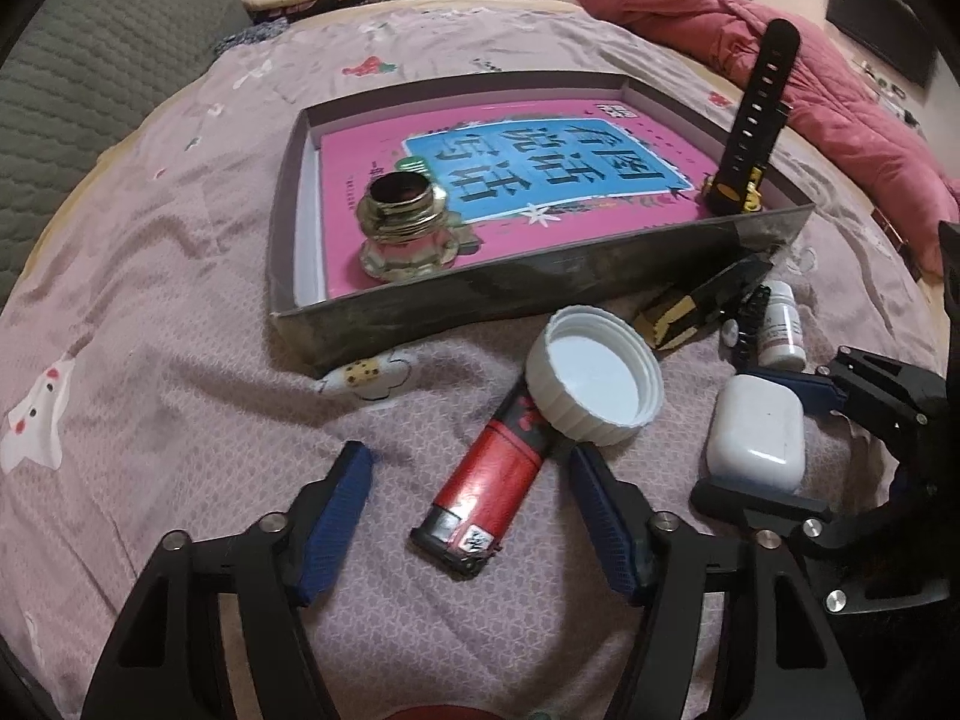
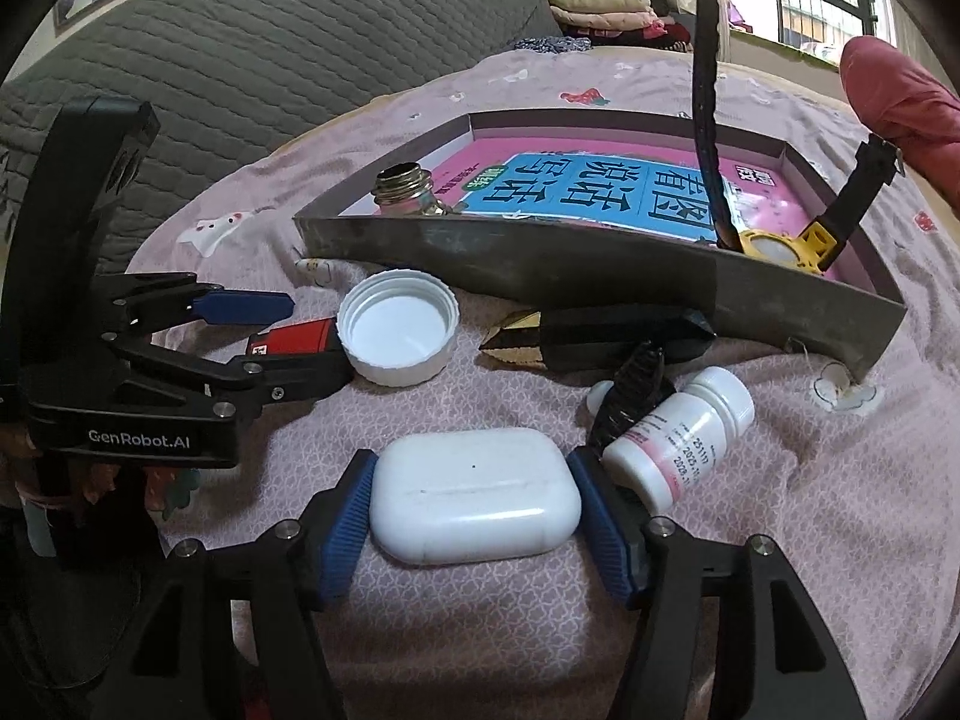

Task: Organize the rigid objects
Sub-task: 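Close the left tool on the red lighter while the right tool grasps the white earbud case, then lift the lighter with the left tool while the right tool carries the earbud case over the tray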

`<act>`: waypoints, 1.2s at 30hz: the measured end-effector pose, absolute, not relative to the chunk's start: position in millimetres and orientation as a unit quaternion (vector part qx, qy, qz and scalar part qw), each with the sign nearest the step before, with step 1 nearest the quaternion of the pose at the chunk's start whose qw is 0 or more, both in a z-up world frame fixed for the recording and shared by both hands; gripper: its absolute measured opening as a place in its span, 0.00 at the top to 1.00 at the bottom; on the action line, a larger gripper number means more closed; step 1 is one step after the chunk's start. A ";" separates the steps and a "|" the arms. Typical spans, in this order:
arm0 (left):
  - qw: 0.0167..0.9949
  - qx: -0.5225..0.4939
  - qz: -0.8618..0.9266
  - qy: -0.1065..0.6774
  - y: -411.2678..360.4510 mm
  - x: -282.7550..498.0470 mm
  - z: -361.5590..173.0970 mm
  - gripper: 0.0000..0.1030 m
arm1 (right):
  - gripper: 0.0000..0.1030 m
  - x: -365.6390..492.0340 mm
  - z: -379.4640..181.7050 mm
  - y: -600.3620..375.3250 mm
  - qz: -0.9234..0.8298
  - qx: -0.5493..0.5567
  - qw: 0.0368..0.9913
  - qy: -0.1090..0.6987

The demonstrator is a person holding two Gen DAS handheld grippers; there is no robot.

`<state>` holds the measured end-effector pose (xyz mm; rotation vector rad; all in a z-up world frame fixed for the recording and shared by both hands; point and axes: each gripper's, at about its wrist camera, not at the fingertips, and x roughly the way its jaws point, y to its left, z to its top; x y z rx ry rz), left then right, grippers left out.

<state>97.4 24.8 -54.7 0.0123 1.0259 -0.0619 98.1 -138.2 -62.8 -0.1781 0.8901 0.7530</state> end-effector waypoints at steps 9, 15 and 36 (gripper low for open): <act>0.870 0.011 -0.045 0.491 18.3 96.4 -54.2 0.47 | 0.38 94.6 -62.8 -143.8 0.353 -0.073 0.833 0.419; 0.867 0.011 -0.048 0.496 18.2 96.6 -55.9 0.49 | 0.38 90.5 -63.5 -139.1 0.344 -0.086 0.839 0.413; 0.865 -0.064 -0.078 0.492 32.9 97.3 -46.5 0.78 | 0.41 83.5 -48.7 -143.2 0.348 -0.084 0.851 0.384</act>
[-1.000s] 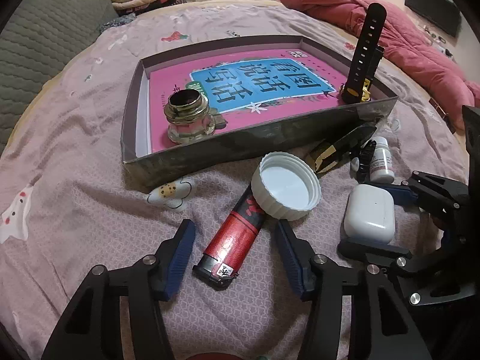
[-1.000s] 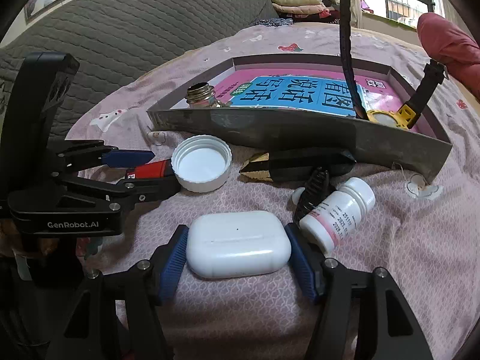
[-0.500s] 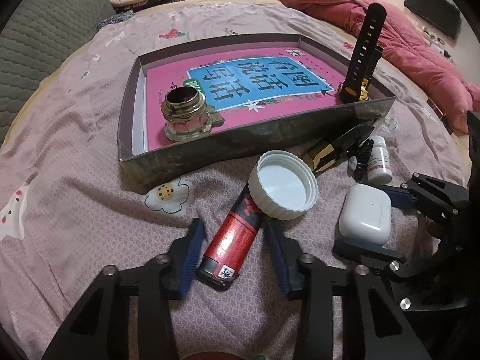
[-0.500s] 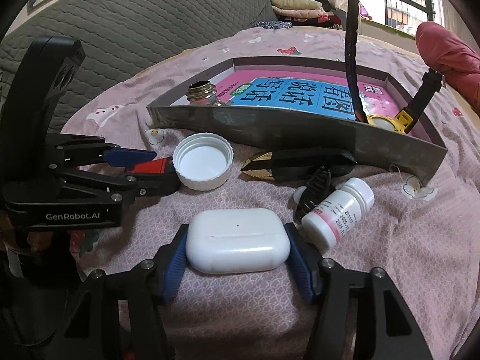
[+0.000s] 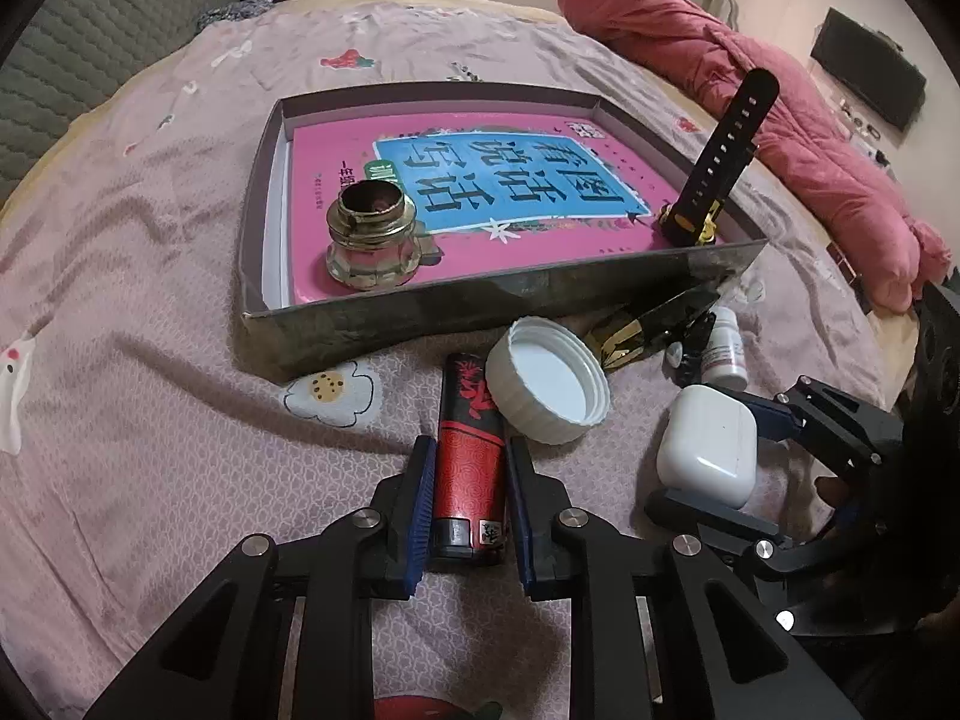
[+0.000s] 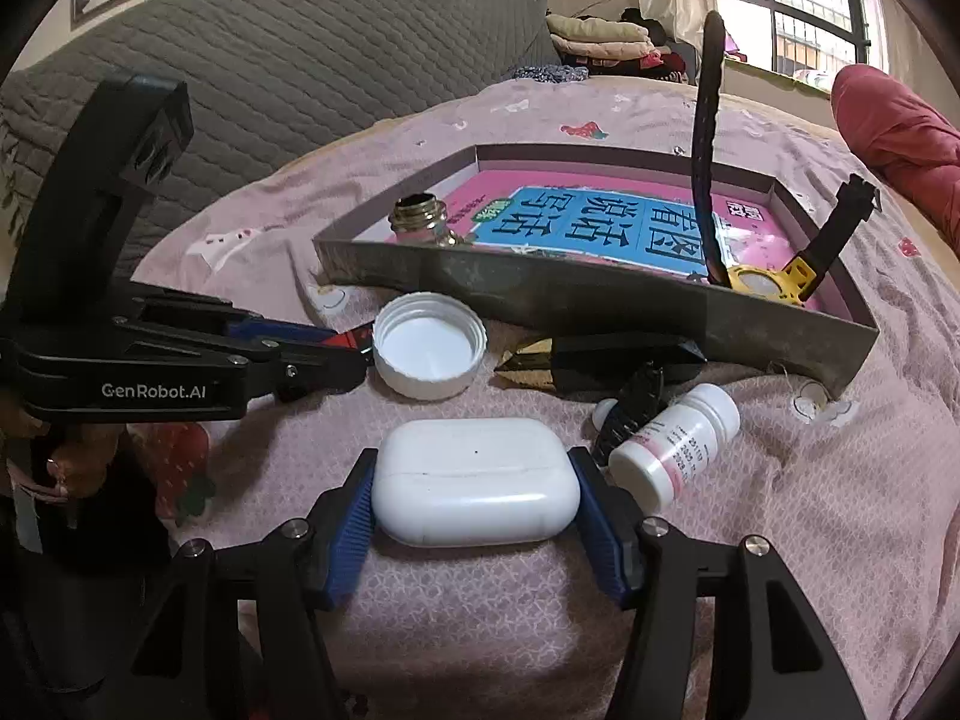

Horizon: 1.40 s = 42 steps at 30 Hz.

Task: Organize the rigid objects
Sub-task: 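Lift the lighter with the left tool while the right tool carries the earbud case over the tray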

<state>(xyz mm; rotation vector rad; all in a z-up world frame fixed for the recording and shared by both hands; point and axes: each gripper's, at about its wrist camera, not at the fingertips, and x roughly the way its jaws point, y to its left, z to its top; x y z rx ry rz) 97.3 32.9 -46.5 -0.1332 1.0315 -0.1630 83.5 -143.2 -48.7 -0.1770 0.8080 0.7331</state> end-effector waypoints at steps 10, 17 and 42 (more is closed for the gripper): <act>0.868 -0.086 -0.082 0.483 40.5 94.9 -41.1 0.78 | 0.41 86.0 -41.1 -150.1 0.343 -0.065 0.857 0.379; 0.875 -0.097 -0.085 0.467 44.5 89.9 -32.5 0.78 | 0.41 87.1 -37.9 -153.8 0.350 -0.043 0.854 0.383; 0.883 -0.121 -0.085 0.446 57.6 80.9 -19.2 0.78 | 0.41 84.3 -31.5 -156.3 0.354 -0.033 0.855 0.378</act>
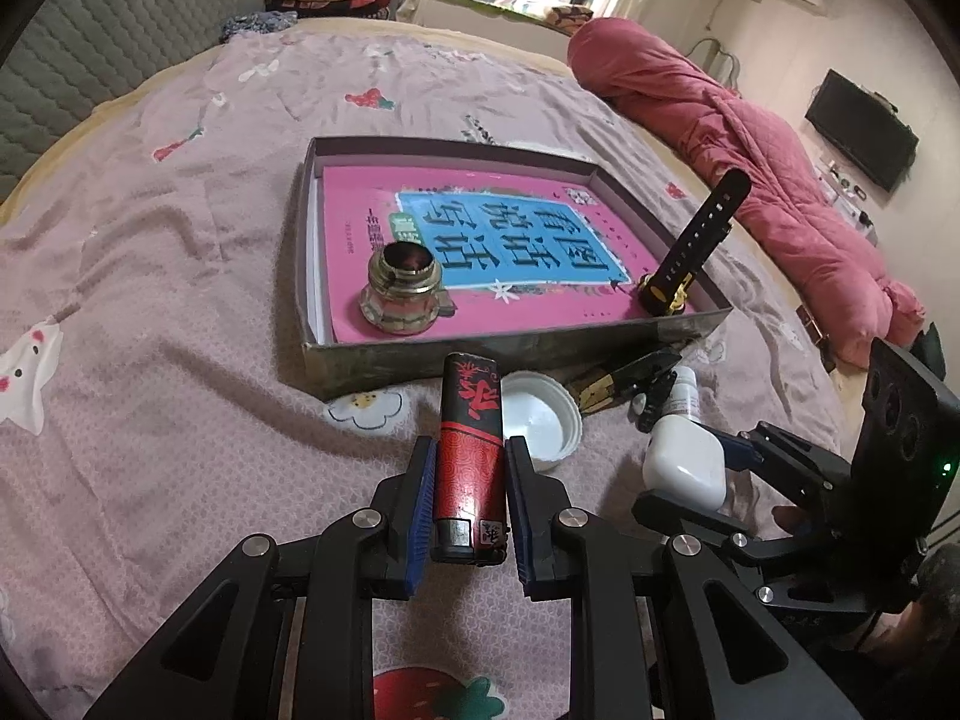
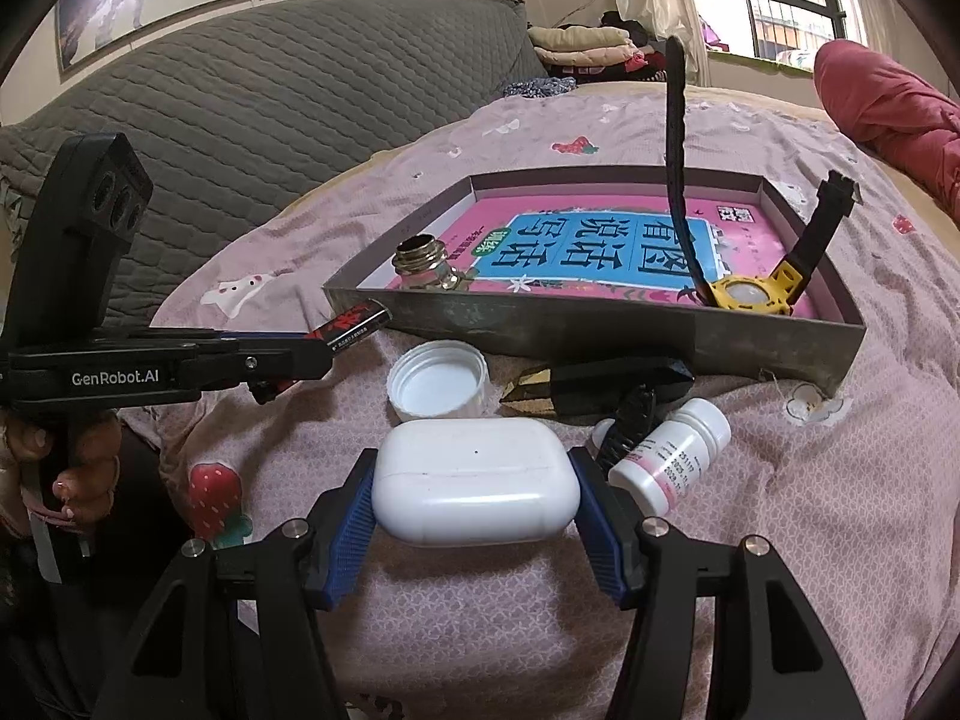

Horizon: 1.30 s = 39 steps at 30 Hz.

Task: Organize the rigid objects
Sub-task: 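Lift the lighter with the left tool while the right tool carries the earbud case over the tray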

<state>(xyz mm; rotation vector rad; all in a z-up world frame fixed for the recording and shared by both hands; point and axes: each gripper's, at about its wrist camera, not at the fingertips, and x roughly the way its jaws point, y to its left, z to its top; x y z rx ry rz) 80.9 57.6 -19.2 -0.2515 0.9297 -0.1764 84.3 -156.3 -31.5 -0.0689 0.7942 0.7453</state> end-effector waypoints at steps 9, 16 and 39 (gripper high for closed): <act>0.894 -0.120 -0.083 0.423 56.4 79.2 -7.2 0.78 | 0.41 76.7 -9.9 -152.8 0.347 -0.047 0.872 0.342; 0.898 -0.125 -0.078 0.415 55.6 83.2 -2.4 0.78 | 0.41 78.9 6.0 -153.7 0.333 -0.035 0.885 0.324; 0.913 -0.101 -0.044 0.392 46.6 102.9 7.5 0.78 | 0.41 101.7 22.4 -165.8 0.289 -0.012 0.906 0.311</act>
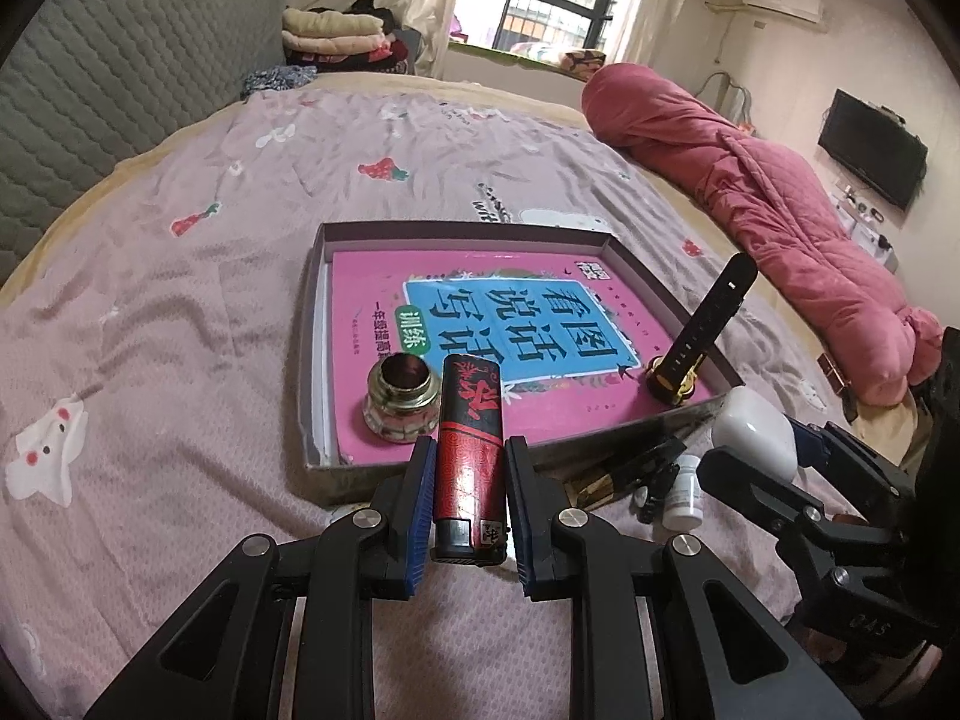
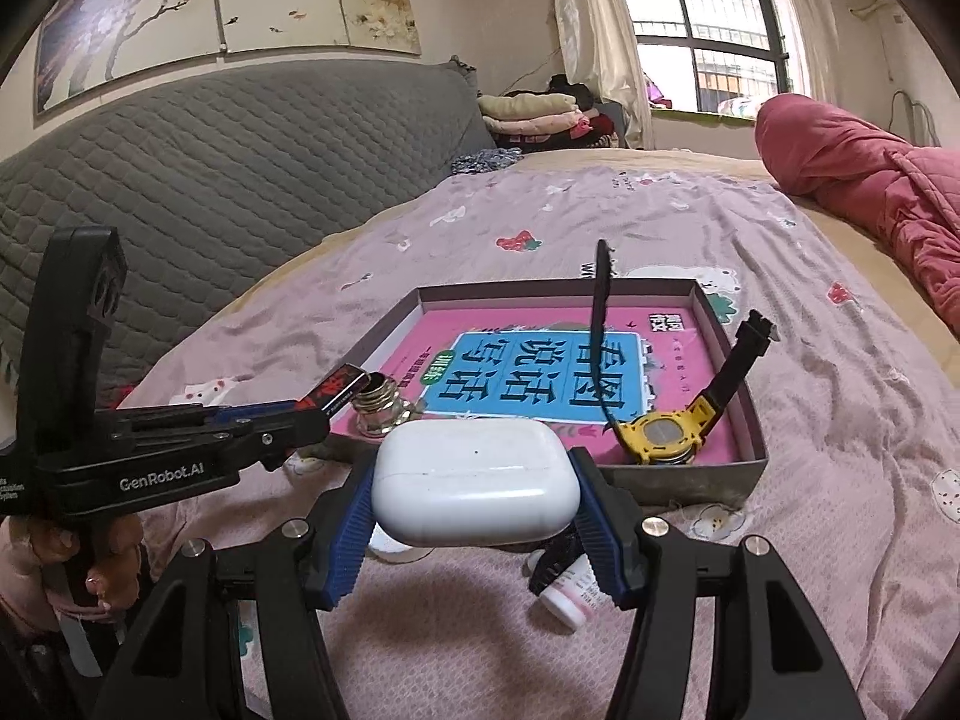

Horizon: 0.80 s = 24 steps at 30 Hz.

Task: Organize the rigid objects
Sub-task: 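Lift the lighter with the left tool while the right tool carries the earbud case over the tray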

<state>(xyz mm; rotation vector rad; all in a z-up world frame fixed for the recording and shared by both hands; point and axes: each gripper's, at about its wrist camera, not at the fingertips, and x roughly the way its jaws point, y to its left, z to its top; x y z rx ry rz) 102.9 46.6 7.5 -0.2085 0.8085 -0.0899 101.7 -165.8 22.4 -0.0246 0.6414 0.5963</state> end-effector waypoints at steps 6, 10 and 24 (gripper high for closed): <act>0.914 -0.098 -0.043 0.391 44.0 108.8 8.7 0.78 | 0.41 107.7 24.5 -169.8 0.278 -0.004 0.909 0.309; 0.914 -0.096 -0.045 0.392 43.2 112.8 8.6 0.78 | 0.41 109.6 22.8 -169.3 0.276 -0.004 0.909 0.312; 0.915 -0.095 -0.044 0.389 42.3 125.0 10.7 0.78 | 0.41 118.4 15.8 -165.3 0.272 -0.001 0.907 0.323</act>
